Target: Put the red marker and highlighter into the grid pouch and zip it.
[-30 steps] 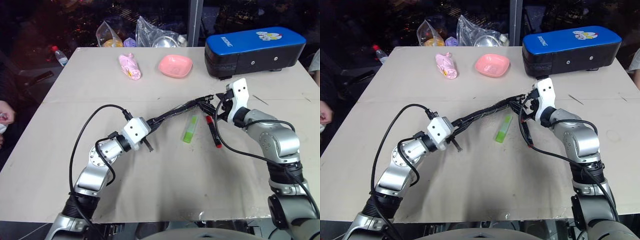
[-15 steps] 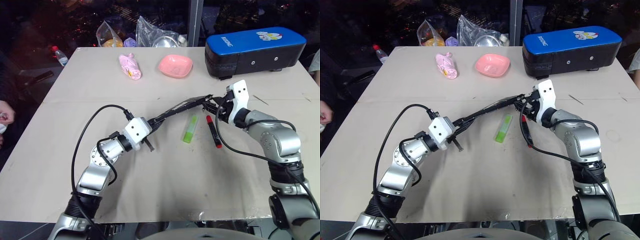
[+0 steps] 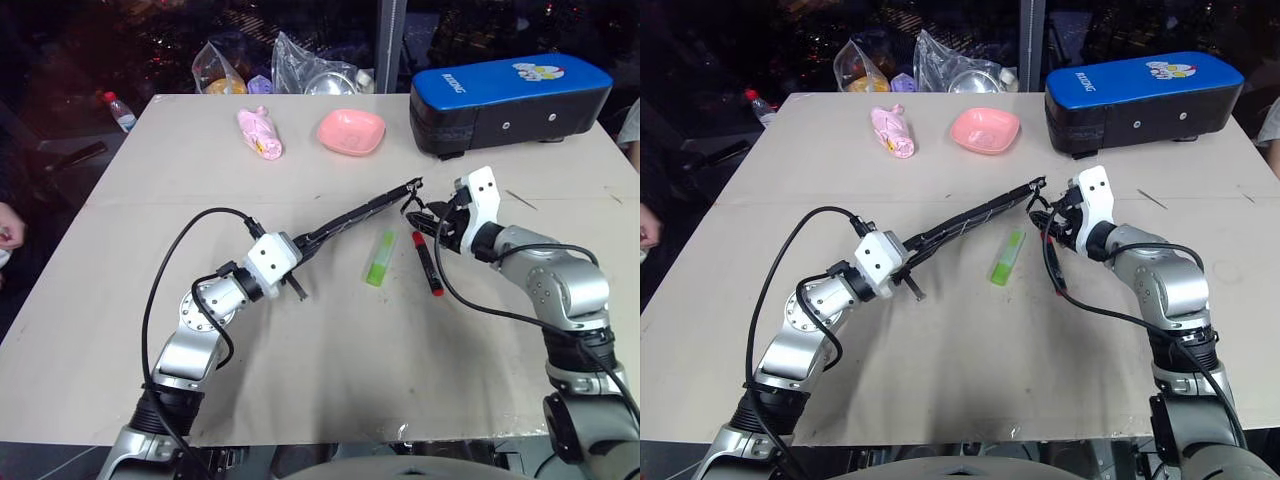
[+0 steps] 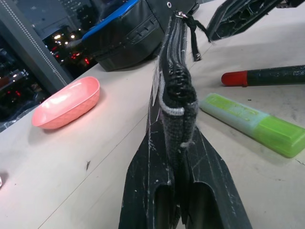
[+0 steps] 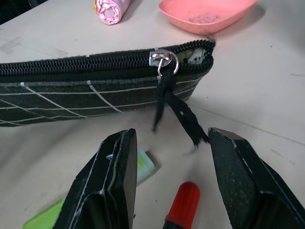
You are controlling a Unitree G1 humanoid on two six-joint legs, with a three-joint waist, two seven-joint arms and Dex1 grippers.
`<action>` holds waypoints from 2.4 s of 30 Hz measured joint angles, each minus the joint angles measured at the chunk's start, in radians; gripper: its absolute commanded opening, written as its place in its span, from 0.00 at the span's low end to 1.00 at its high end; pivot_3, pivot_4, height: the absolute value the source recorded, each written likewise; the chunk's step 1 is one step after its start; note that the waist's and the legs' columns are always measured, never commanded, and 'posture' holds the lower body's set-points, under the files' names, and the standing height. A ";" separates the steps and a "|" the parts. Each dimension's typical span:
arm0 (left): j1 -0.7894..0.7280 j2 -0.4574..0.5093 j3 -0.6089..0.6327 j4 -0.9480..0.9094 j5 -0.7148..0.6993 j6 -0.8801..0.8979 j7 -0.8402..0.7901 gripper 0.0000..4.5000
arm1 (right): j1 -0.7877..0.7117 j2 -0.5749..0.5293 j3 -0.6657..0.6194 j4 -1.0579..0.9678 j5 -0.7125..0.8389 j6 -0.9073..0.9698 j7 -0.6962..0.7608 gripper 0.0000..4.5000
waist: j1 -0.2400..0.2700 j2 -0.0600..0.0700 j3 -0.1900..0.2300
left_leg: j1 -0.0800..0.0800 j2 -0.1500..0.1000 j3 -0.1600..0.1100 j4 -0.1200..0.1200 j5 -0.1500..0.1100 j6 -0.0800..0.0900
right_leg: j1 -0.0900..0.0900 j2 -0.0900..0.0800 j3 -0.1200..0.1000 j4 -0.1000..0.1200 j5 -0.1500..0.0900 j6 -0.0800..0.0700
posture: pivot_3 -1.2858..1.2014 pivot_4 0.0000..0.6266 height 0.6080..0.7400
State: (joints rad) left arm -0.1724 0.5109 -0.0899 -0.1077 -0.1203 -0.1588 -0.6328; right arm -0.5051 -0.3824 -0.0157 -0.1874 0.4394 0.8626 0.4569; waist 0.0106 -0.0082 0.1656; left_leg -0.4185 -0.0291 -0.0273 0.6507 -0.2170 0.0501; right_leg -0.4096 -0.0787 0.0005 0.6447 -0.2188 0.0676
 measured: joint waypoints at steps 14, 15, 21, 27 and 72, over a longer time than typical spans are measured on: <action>0.019 -0.008 0.000 -0.001 0.001 -0.009 -0.005 0.00 | -0.040 0.042 0.006 0.054 -0.035 -0.056 -0.005 0.53 | 0.000 0.000 0.000 | 0.000 0.000 0.000 -0.001 0.000 0.000 | 0.000 0.000 0.000 -0.001 0.000 0.000 | 0.52 0.24 0.89; 0.020 -0.009 0.000 0.000 0.002 -0.013 -0.005 0.00 | -0.044 0.046 0.008 0.055 -0.037 -0.060 -0.005 0.53 | 0.000 0.000 0.000 | 0.000 0.000 0.000 -0.001 0.000 0.000 | 0.000 0.000 0.000 -0.001 0.000 0.000 | 0.52 0.24 0.89; 0.022 -0.013 0.000 0.001 0.005 -0.026 -0.005 0.00 | -0.060 0.051 0.013 0.064 -0.046 -0.068 -0.005 0.40 | 0.000 0.000 0.000 | 0.000 0.000 0.000 -0.001 0.000 0.000 | 0.000 0.000 0.000 -0.001 0.000 0.000 | 0.52 0.24 0.89; 0.022 -0.021 0.000 0.007 0.012 -0.033 -0.005 0.00 | -0.062 0.051 0.031 0.090 -0.078 -0.086 -0.005 0.01 | 0.000 0.000 0.000 | 0.000 0.000 0.000 -0.002 0.000 0.000 | 0.000 0.000 0.000 -0.001 0.000 0.000 | 0.52 0.24 0.89; 0.031 -0.129 0.023 0.013 0.093 -0.054 0.115 0.00 | -0.154 -0.083 0.260 -0.111 -0.147 0.016 0.214 0.01 | 0.001 0.000 0.001 | -0.005 0.000 -0.003 -0.001 0.000 0.000 | -0.003 -0.002 -0.003 -0.003 0.000 0.000 | 0.52 0.24 0.89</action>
State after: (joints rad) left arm -0.1414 0.3815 -0.0668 -0.0948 -0.0276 -0.2124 -0.5182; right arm -0.6596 -0.4650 0.2445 -0.2988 0.2924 0.8786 0.6708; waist 0.0115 -0.0080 0.1662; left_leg -0.4238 -0.0293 -0.0303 0.6493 -0.2170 0.0500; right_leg -0.4127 -0.0809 -0.0029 0.6414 -0.2188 0.0675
